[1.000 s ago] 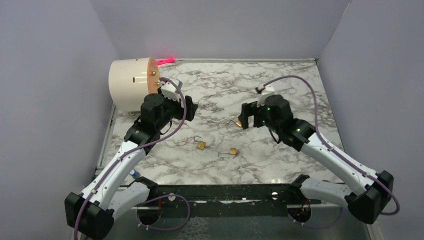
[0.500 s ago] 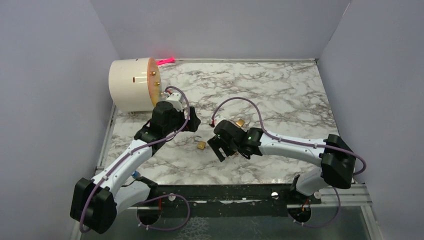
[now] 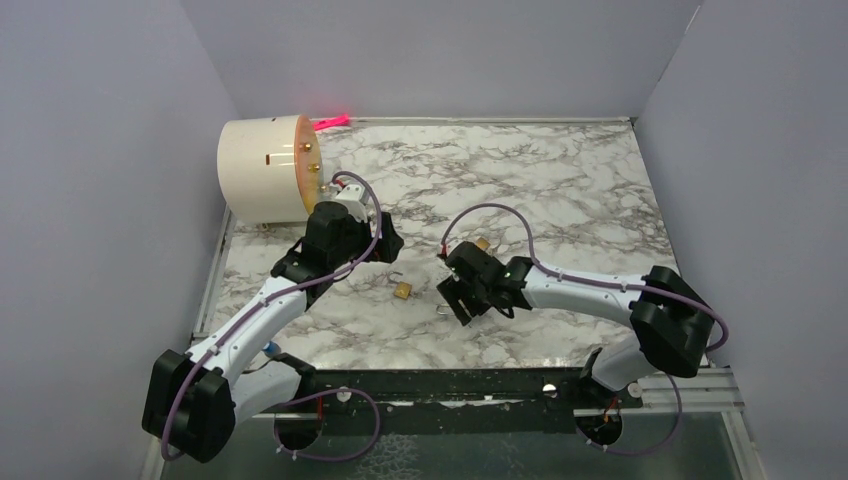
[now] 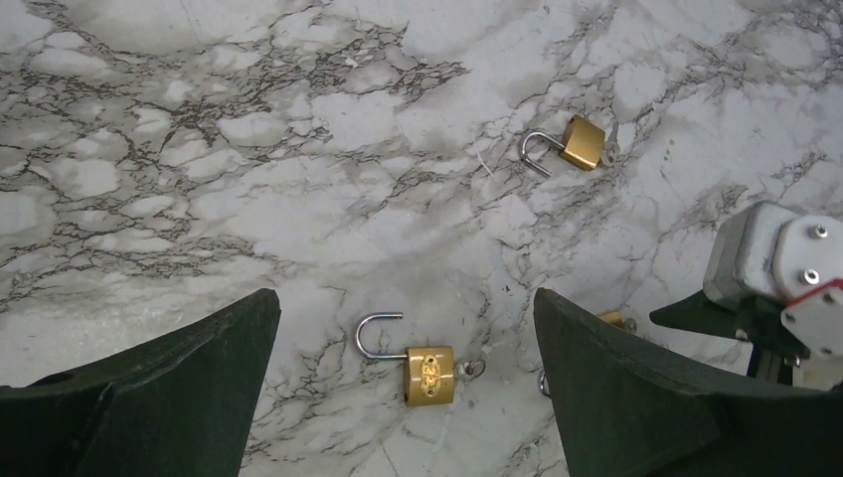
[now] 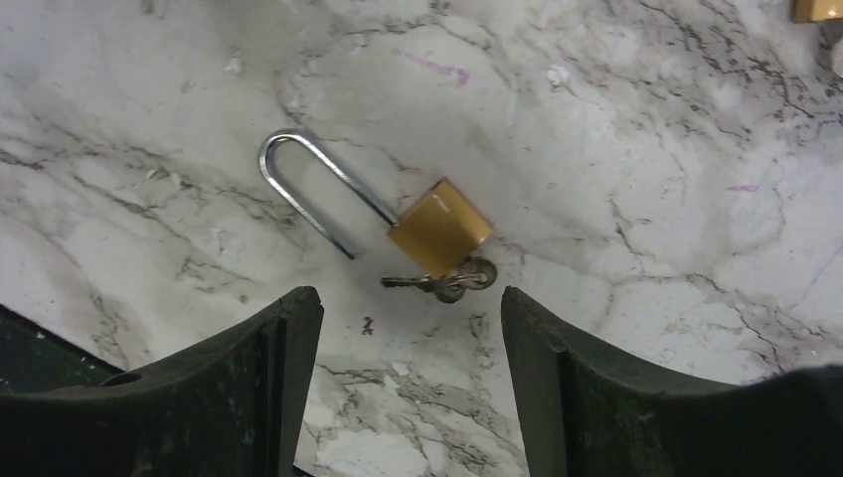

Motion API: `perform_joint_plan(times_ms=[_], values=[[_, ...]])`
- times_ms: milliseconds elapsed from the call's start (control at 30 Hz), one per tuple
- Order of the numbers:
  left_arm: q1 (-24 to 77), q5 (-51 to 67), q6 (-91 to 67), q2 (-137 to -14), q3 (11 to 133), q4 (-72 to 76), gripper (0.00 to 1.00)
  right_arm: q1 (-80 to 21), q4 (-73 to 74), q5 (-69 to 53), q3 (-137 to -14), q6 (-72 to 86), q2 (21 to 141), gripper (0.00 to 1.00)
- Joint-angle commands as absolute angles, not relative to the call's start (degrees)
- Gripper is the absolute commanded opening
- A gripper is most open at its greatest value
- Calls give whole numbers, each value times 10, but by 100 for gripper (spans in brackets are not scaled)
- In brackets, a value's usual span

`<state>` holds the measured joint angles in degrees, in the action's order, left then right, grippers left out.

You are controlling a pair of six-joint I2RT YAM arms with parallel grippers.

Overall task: Lock with the key
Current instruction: Pick up the lock from the center of the board.

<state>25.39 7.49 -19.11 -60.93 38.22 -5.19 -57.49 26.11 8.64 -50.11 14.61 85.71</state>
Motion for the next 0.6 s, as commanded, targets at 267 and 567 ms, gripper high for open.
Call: perform_joint_plan(times_ms=[267, 567], values=[[257, 80, -204, -594, 371, -39, 99, -533, 210, 8, -505, 88, 899, 66], [257, 73, -209, -588, 365, -41, 99, -533, 203, 4, -497, 91, 924, 53]])
